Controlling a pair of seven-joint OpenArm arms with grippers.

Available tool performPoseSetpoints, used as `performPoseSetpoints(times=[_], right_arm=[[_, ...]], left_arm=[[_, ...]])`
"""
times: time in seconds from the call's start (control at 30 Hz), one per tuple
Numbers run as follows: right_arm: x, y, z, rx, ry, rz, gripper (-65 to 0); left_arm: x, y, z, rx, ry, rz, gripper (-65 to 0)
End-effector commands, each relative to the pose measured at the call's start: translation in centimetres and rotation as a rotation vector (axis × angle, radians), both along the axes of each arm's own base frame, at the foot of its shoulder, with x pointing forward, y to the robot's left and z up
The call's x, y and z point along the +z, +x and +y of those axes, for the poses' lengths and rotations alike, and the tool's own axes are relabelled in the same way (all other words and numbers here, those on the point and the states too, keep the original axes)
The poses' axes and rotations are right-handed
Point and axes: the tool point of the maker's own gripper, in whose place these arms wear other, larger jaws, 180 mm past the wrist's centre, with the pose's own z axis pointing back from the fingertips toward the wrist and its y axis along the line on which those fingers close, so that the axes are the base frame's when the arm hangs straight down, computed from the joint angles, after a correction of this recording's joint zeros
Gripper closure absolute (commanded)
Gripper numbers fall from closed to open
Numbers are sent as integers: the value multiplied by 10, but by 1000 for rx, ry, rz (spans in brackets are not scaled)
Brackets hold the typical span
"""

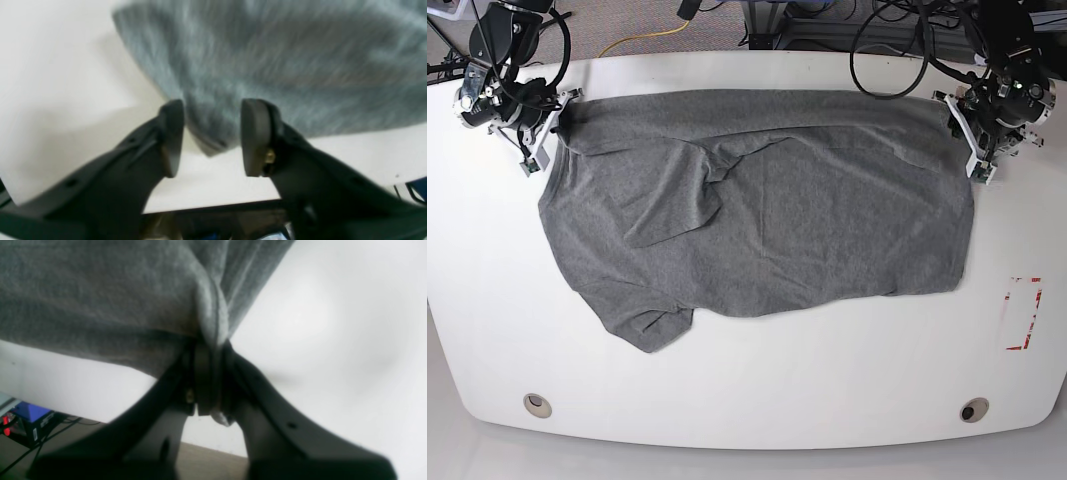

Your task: Fold the T-shirt properly

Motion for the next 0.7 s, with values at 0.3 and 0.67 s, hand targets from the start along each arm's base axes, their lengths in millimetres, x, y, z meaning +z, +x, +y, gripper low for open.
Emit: performPoseSetpoints(times=[0.3, 0.67], right_arm=[[9, 8, -6, 6, -17, -30, -41], [9, 8, -6, 5, -15, -30, -41]], left_arm=[[0, -9, 15, 6, 71, 36, -357], [-26, -15, 26, 34, 35, 115, -353]])
